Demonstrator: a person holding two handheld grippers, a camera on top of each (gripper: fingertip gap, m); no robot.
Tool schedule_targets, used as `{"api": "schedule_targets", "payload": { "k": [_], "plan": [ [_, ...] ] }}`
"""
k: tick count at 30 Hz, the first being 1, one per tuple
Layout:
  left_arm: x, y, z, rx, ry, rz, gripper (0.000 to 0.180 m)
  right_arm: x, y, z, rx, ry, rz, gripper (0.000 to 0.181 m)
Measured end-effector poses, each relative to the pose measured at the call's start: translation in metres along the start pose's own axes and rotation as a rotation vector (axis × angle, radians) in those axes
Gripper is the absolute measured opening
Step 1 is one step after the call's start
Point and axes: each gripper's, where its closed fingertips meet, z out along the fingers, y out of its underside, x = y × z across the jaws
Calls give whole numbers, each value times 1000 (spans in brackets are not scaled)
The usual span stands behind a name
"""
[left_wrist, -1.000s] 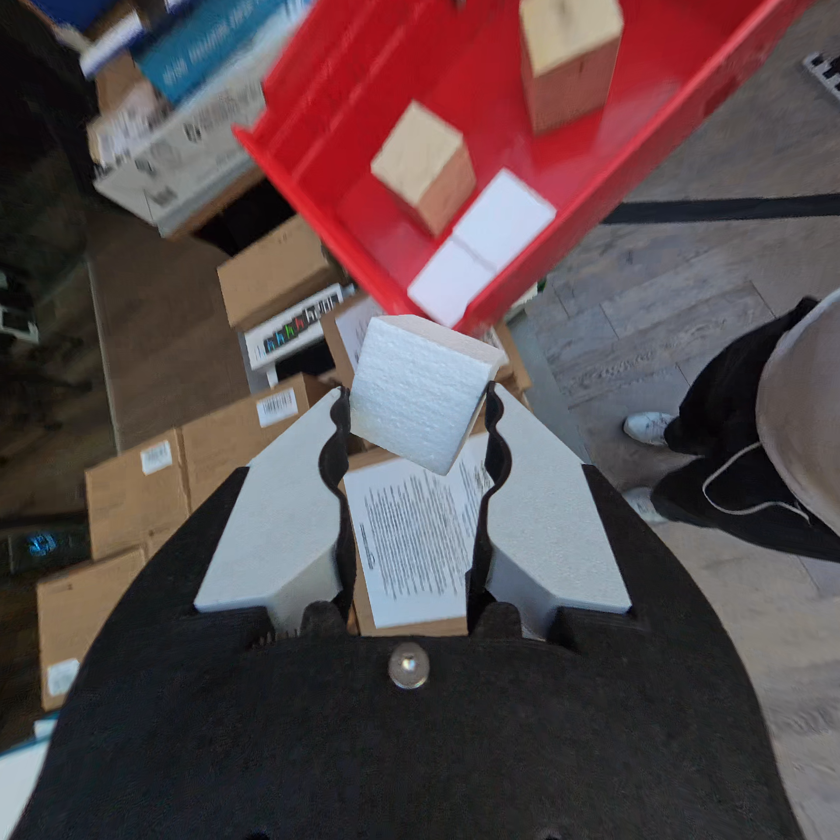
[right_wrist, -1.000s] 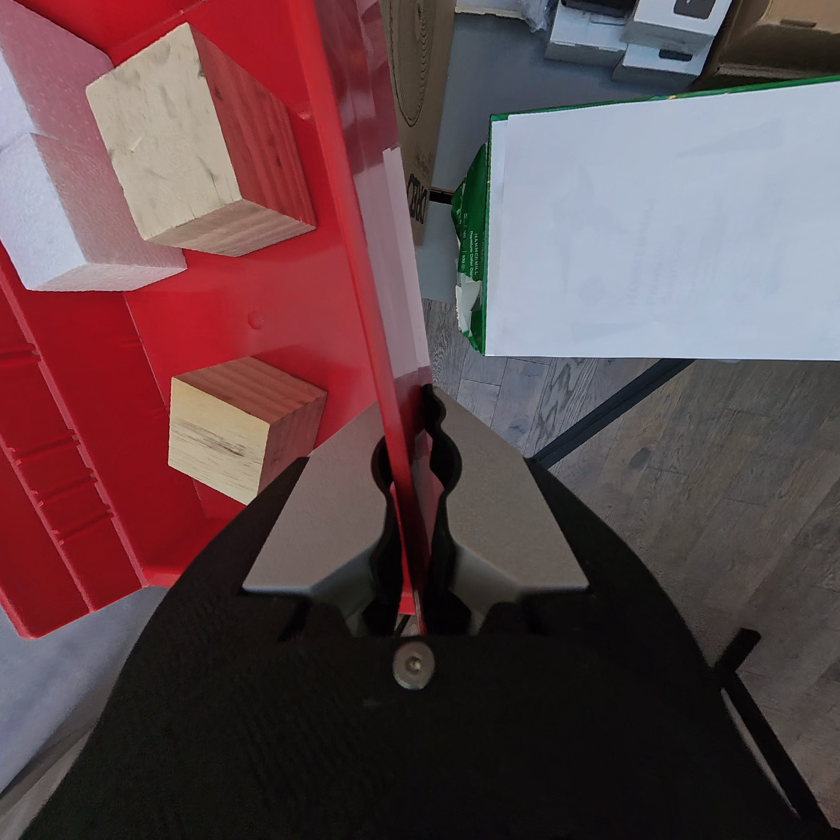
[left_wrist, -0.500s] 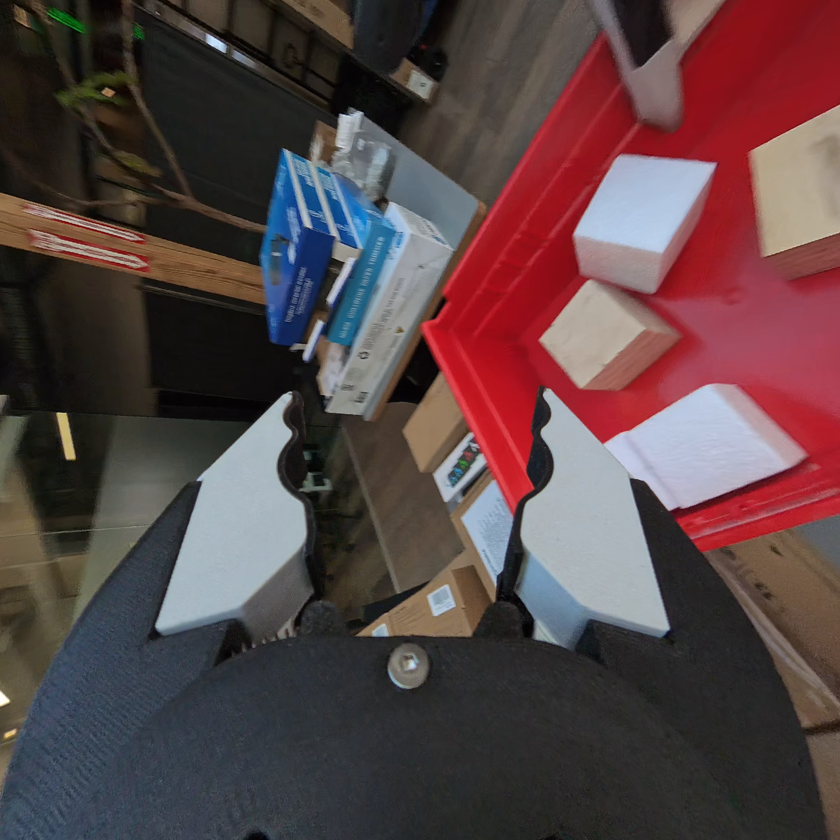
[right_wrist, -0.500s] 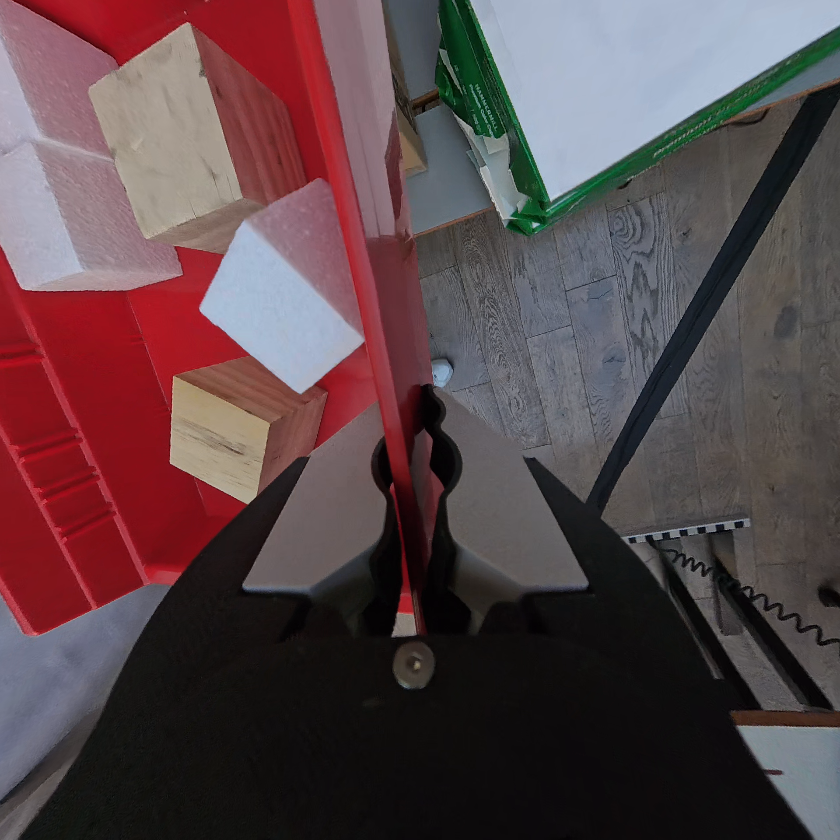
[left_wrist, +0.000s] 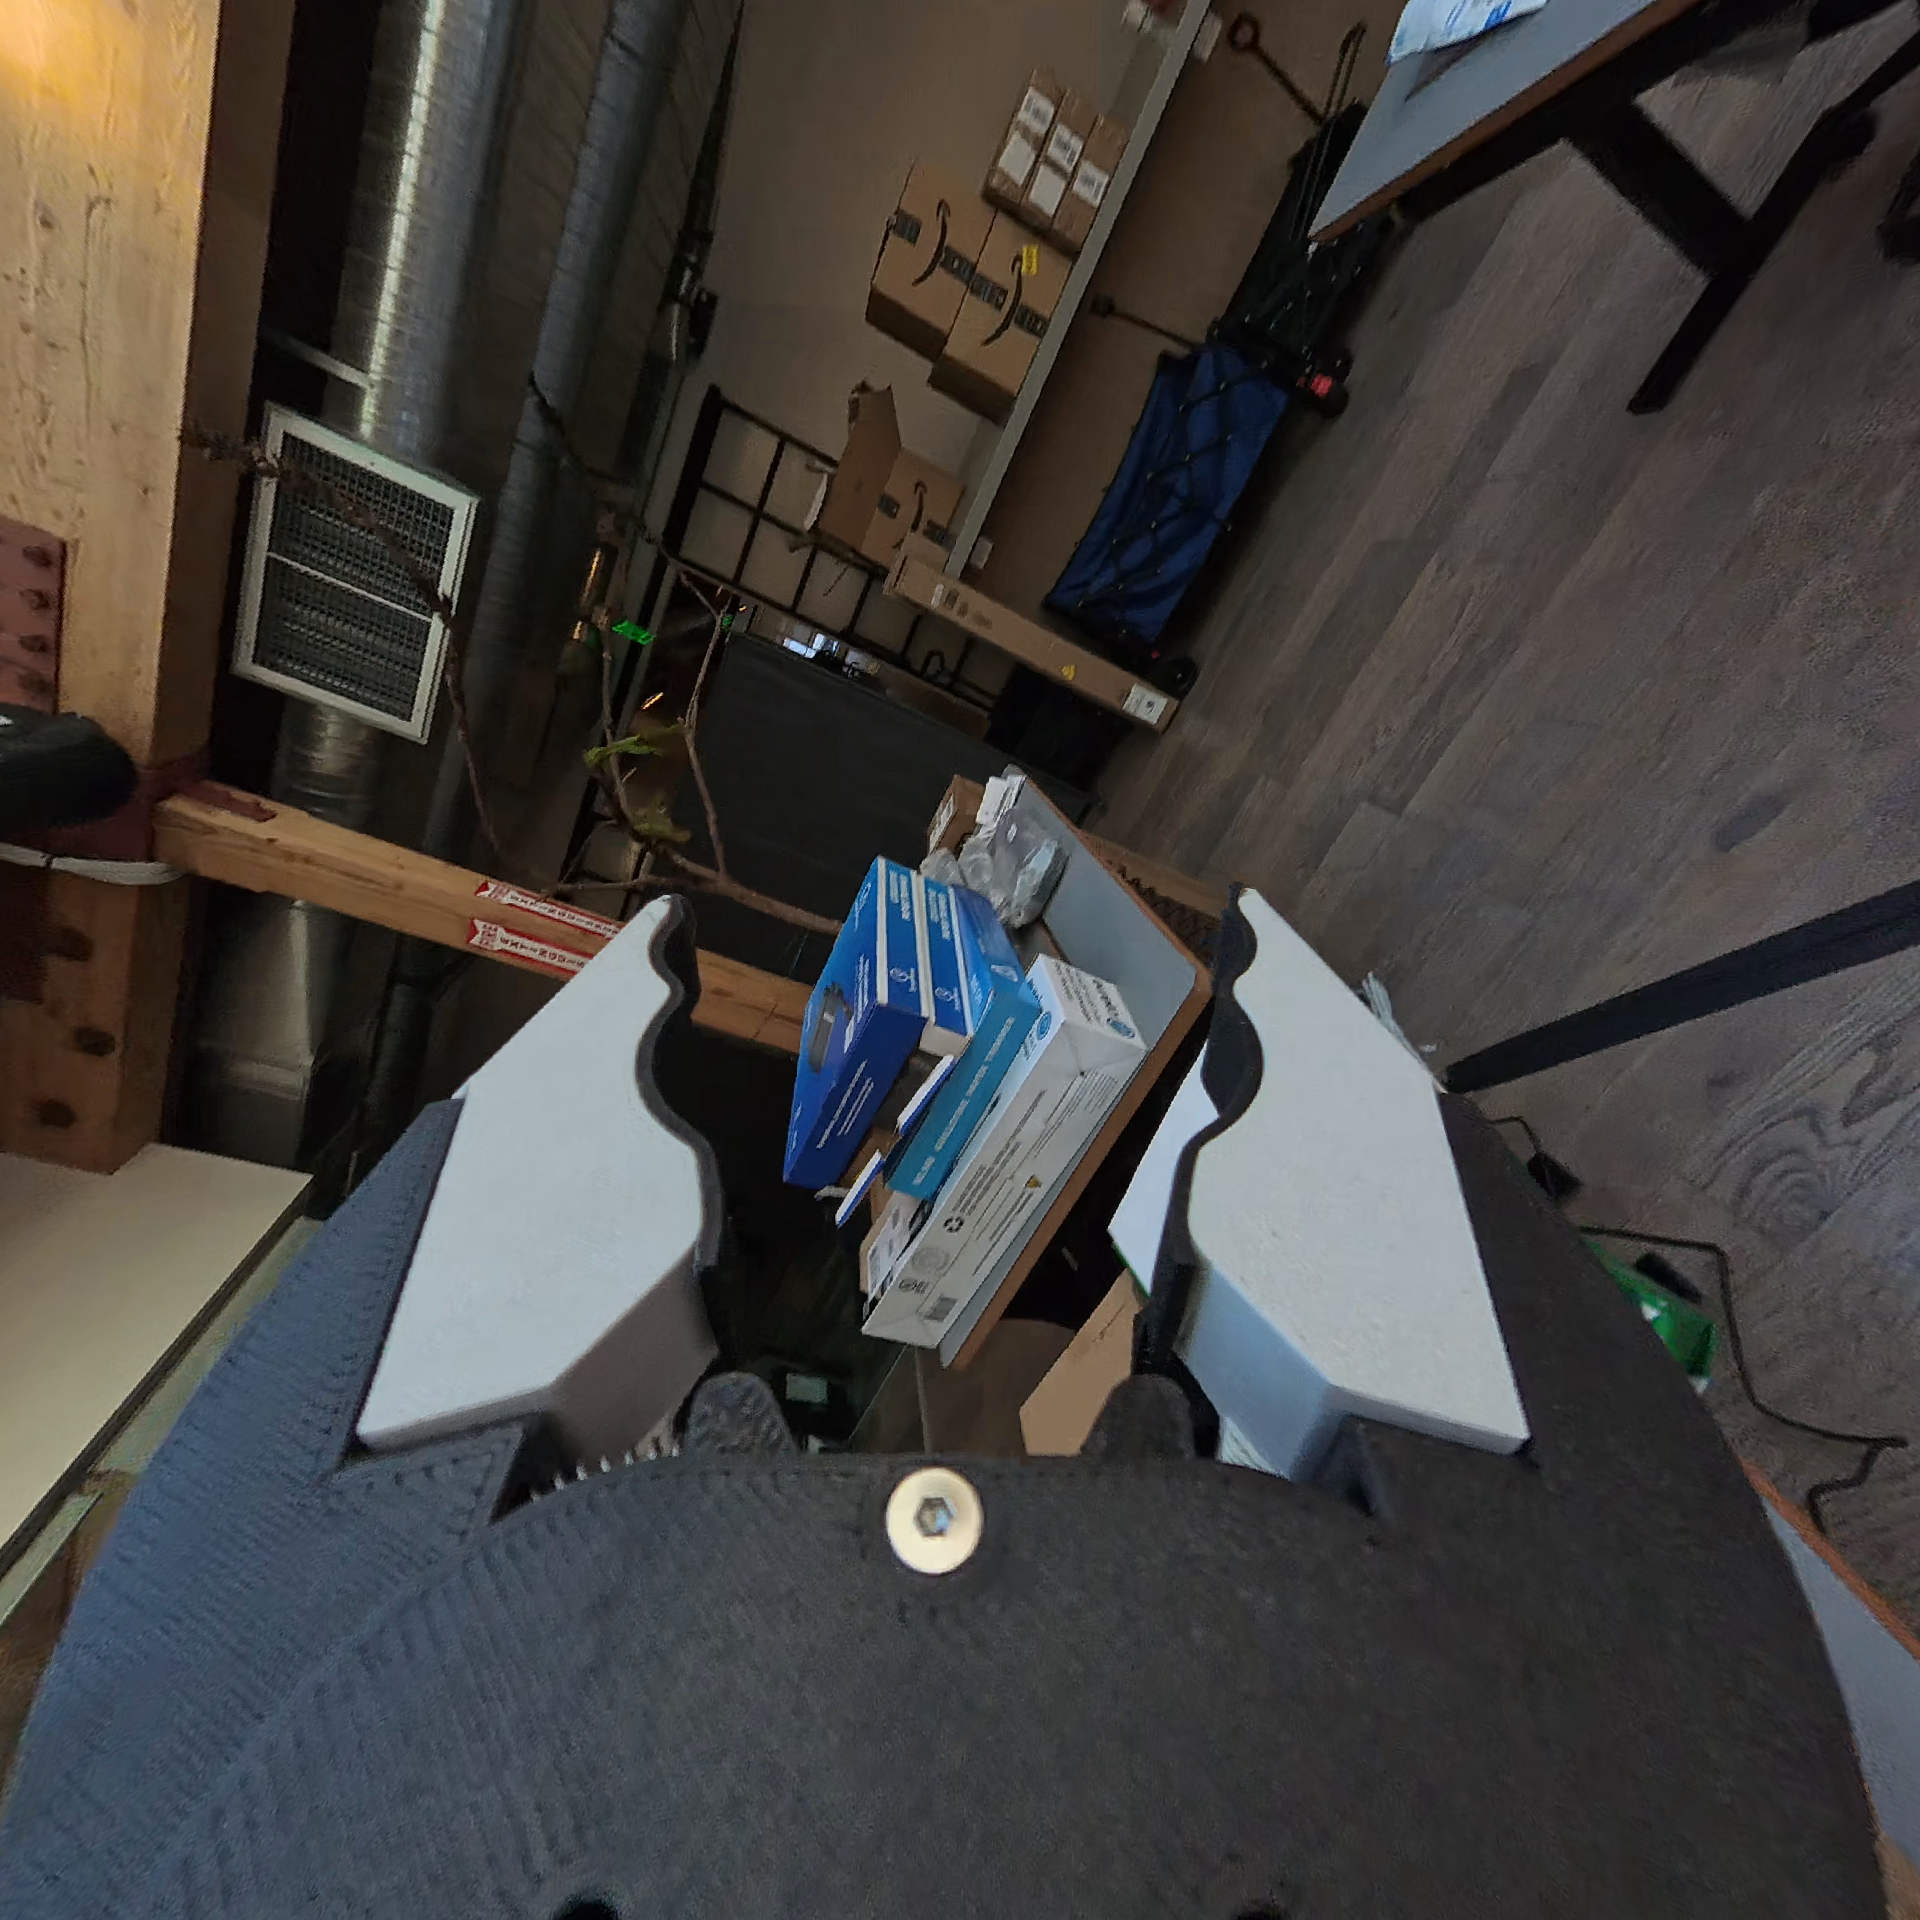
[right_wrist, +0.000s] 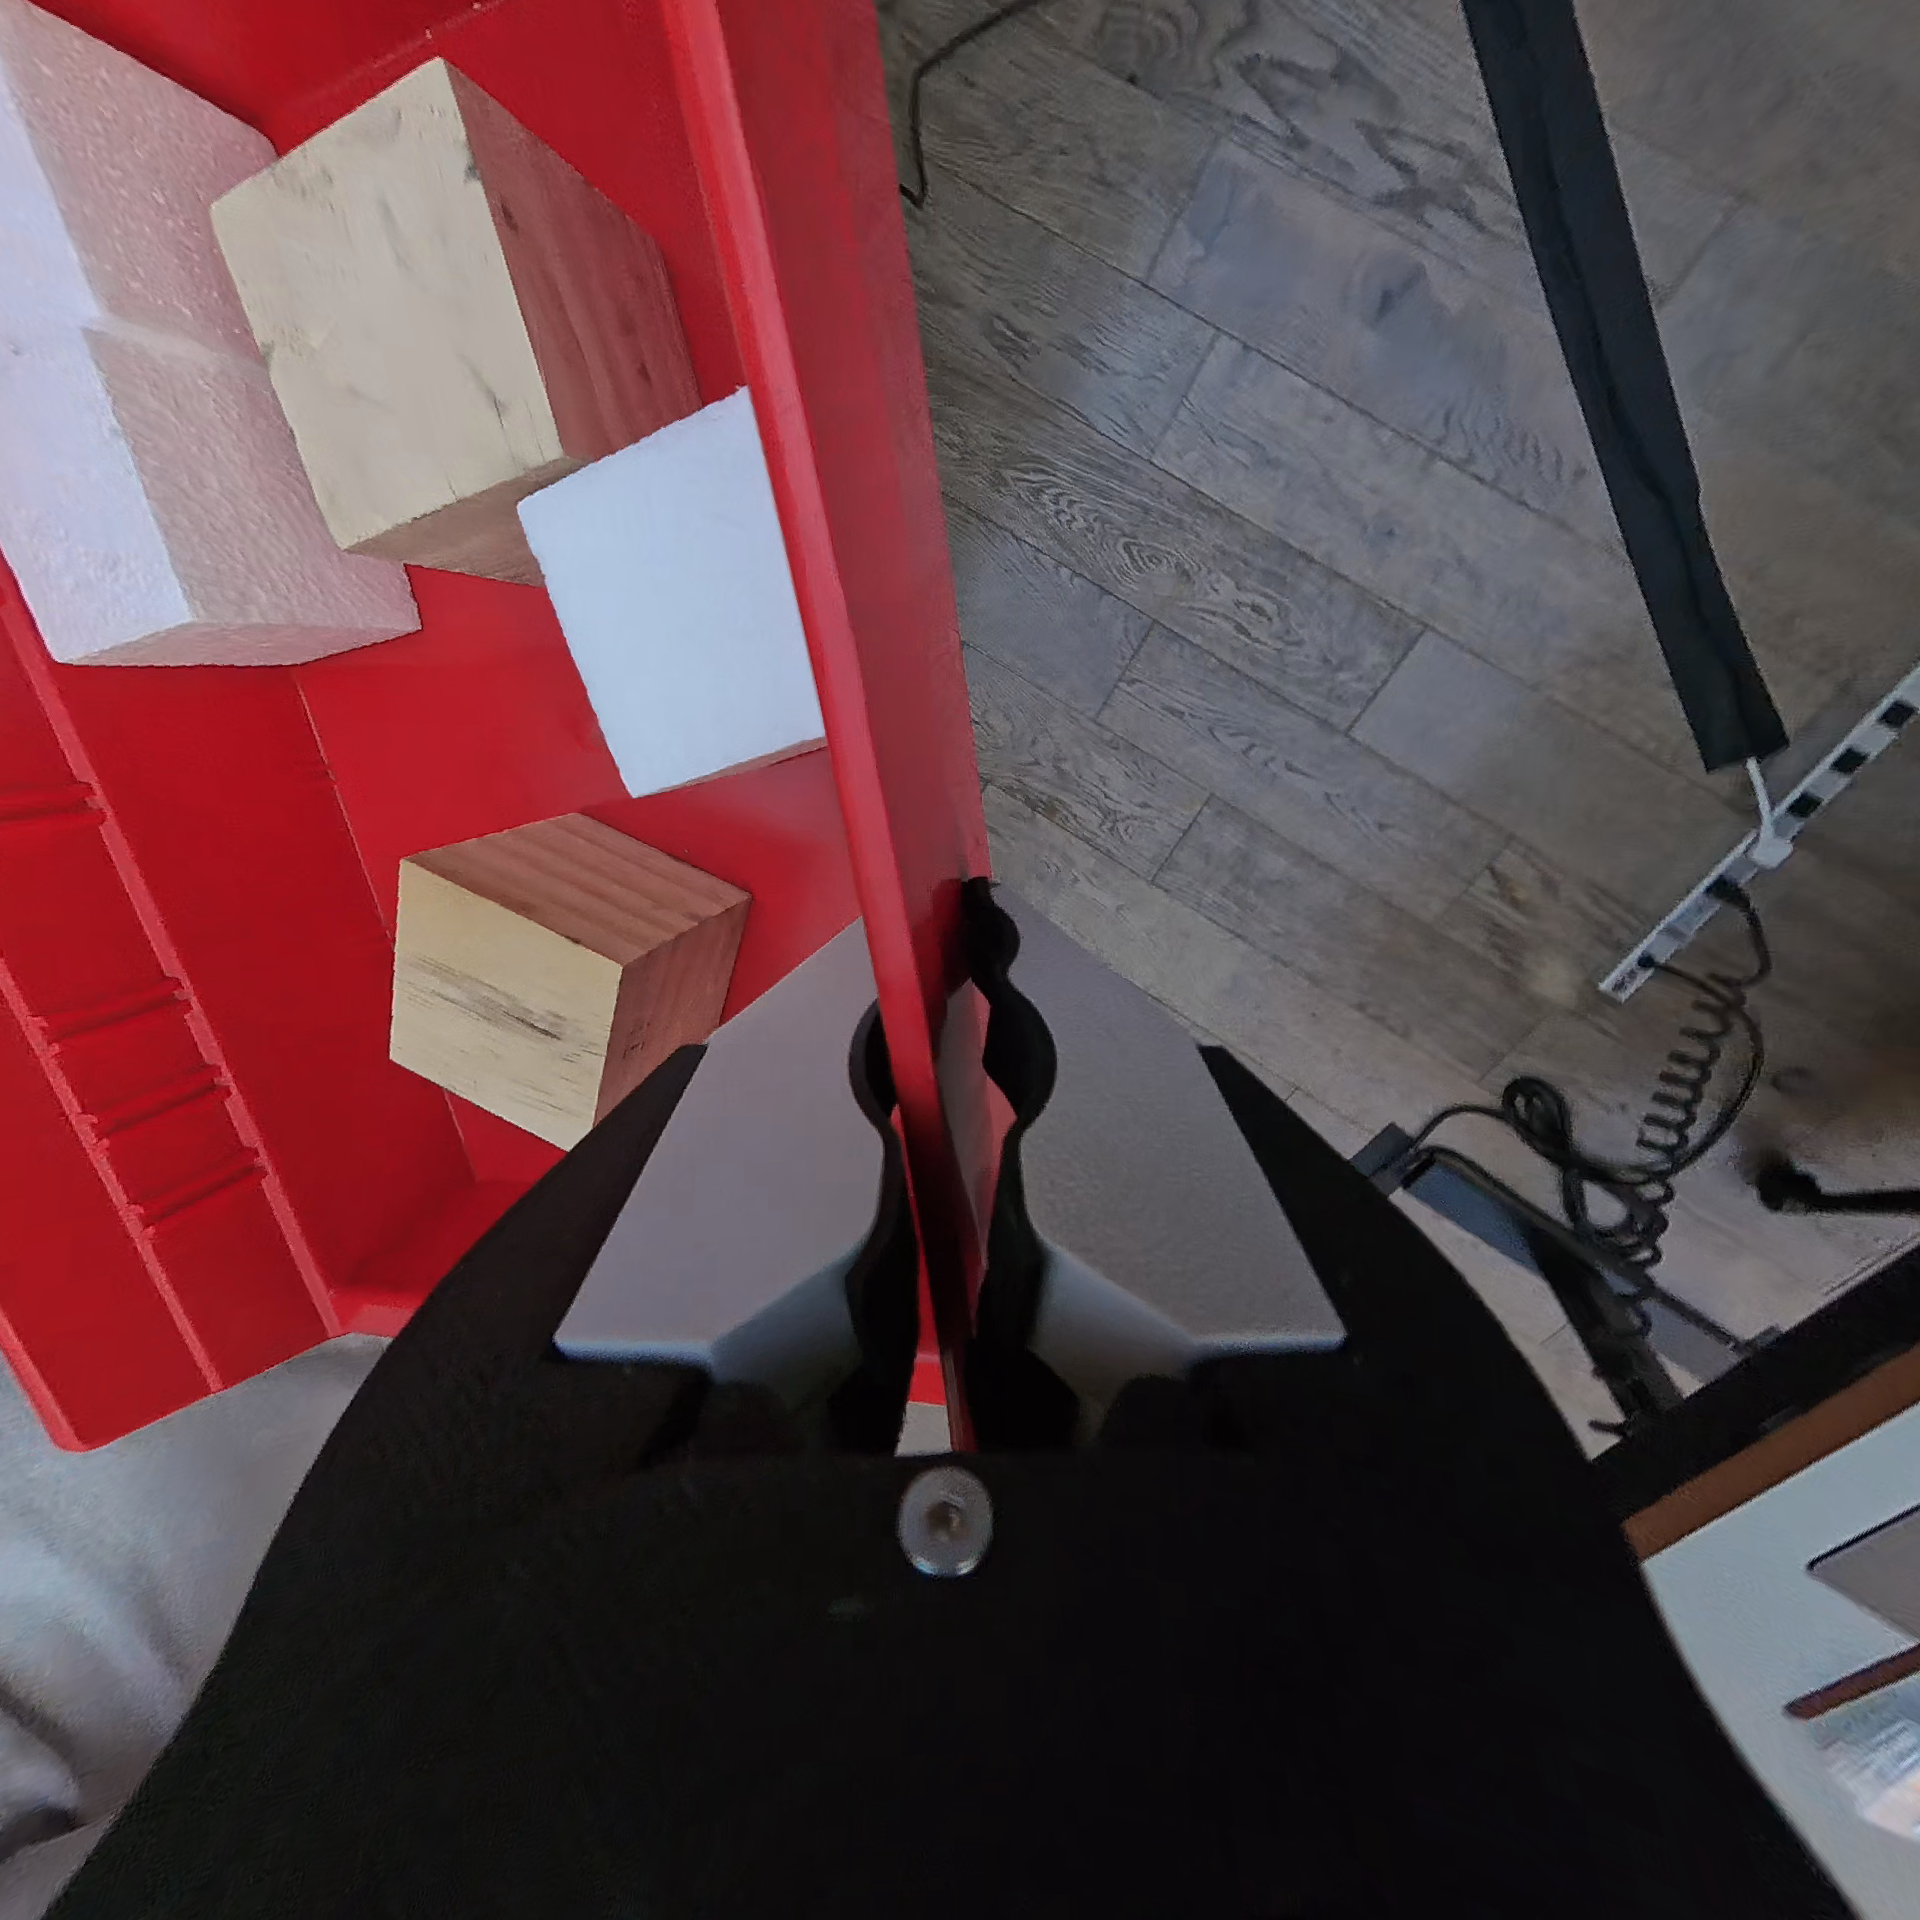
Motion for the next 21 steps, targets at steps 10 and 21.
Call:
{"api": "schedule_targets", "payload": {
  "k": [10, 21],
  "plan": [
    [263, -128, -54, 316, 738, -696, 100, 120, 328, 6, 141, 20, 544, 3],
    [447, -200, -43, 404, 1225, -904, 96, 162, 543, 70, 238, 128, 1115, 2]
  ]
}}
